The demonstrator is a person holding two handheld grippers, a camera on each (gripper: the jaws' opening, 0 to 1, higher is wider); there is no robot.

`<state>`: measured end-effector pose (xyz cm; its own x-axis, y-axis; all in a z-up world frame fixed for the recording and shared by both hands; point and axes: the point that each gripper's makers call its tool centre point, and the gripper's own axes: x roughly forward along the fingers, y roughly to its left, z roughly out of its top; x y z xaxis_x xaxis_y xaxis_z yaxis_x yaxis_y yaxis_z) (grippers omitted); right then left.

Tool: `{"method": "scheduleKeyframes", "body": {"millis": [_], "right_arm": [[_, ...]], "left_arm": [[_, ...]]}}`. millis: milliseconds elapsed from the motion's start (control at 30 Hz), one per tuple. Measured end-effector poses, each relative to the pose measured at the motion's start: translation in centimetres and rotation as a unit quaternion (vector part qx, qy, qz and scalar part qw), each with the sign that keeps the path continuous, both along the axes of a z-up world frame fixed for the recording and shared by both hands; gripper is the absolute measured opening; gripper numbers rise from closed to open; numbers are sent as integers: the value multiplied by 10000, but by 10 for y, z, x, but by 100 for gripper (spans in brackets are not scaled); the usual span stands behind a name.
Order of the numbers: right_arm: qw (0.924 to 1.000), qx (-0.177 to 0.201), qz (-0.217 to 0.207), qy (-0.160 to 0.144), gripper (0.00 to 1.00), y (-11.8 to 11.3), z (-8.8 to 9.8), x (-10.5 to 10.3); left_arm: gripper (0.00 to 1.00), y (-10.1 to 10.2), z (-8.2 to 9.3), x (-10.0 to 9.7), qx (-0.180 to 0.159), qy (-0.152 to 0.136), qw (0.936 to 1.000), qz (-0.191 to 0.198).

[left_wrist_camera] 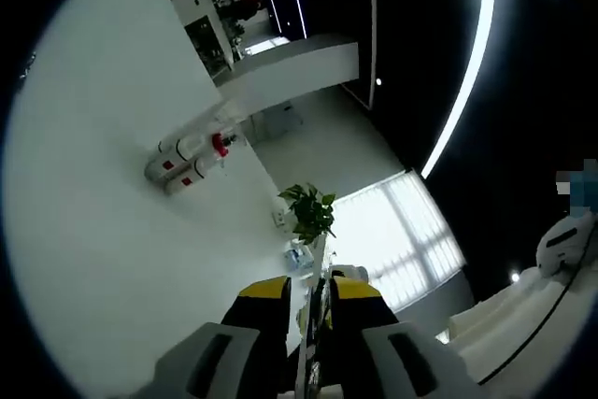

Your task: Arrange the skincare products in the storage area until every visible bottle or jar stands upright without overlapping.

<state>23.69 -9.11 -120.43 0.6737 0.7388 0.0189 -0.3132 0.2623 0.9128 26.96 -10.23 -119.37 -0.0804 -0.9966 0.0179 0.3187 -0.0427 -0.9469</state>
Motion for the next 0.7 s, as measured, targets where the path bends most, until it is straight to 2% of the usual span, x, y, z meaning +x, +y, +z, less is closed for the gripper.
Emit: {"method": "scheduleKeyframes", "body": {"millis": [67, 100, 133, 267, 367, 400, 500, 567, 700], "right_arm": [[9999, -27, 85, 61, 1, 6, -2, 0], [10000, -9, 49, 72, 1, 5, -3, 1], [9997, 174, 66, 139, 1, 5, 1, 1], [9998, 198, -86, -8, 2, 0, 7, 5], [9990, 249, -348, -85, 10, -10, 12, 12], [9984, 317, -441, -156, 9, -14, 16, 14], [9975, 411, -553, -122, 6, -20, 18, 17], [9978, 415, -495, -122, 1, -20, 18, 16], [9974, 471, -537, -61, 0, -21, 17, 15]], "left_arm": [[6, 0, 3, 0, -91, -40, 9999, -87], [2, 1, 2, 0, -102, -348, 9993, -118], [2, 1, 5, -1, -85, -221, 9997, -61], [1, 1, 10, 2, -213, -6, 9998, -3], [0, 0, 11, 1, -227, 134, 9996, -42], [0, -1, 12, 0, -241, 136, 9996, -72], [0, -2, 13, -1, -246, 170, 9995, -129], [0, -3, 13, -4, -246, 188, 9994, -177], [2, -5, 12, -4, -218, 247, 9993, -158]]}}
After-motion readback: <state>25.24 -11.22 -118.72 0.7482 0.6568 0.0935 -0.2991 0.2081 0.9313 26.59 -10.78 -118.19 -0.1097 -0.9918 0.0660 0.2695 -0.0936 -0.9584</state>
